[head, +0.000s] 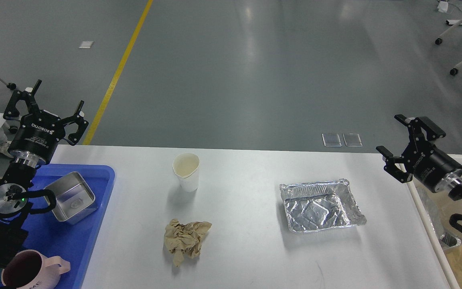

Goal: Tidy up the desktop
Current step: 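Move the right gripper toward the foil tray's edge nearest it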

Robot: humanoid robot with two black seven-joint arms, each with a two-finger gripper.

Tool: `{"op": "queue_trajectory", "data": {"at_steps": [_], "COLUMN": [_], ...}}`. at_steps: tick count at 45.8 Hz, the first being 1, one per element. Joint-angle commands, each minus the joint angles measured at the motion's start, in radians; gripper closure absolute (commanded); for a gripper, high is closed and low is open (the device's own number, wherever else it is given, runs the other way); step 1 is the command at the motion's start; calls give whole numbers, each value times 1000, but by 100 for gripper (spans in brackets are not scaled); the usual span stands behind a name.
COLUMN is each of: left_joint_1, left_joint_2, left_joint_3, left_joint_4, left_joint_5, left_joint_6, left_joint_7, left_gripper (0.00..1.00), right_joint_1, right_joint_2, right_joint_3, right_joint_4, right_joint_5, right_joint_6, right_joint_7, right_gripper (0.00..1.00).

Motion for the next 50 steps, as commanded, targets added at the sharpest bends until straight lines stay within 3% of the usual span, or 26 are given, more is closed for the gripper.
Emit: {"op": "queue_trajectory", "data": {"at_steps": [1, 22, 31, 40, 50], "left_joint_1": [8, 29, 37, 43, 43], "left_joint_2": [-9, -7, -7, -9, -7], "left_joint_3": [-2, -11, -11, -11, -11], "left_joint_4": [-1, -5, -4, -5, -5], "left_joint_5": [-2, -17, -16, -16, -16], "left_joint_6": [-4, -37, -37, -37, -37], "left_joint_7": [0, 0, 0, -1, -1], "left_gripper": [3, 3, 3, 3, 3], "right_joint_1": [77, 374, 374, 375, 375], "right_joint_2": [-71, -479, -724, -960, -1039], "right_joint_3": [-132, -648, -659, -633, -560], "right_joint_4": [24, 342, 549, 666, 684], "right_joint_5": [-133, -505, -694, -771, -769], "right_joint_6": [14, 14, 18, 20, 22], "right_joint_7": [62, 89, 95, 173, 181], "right_gripper": [0, 0, 0, 0, 0]}}
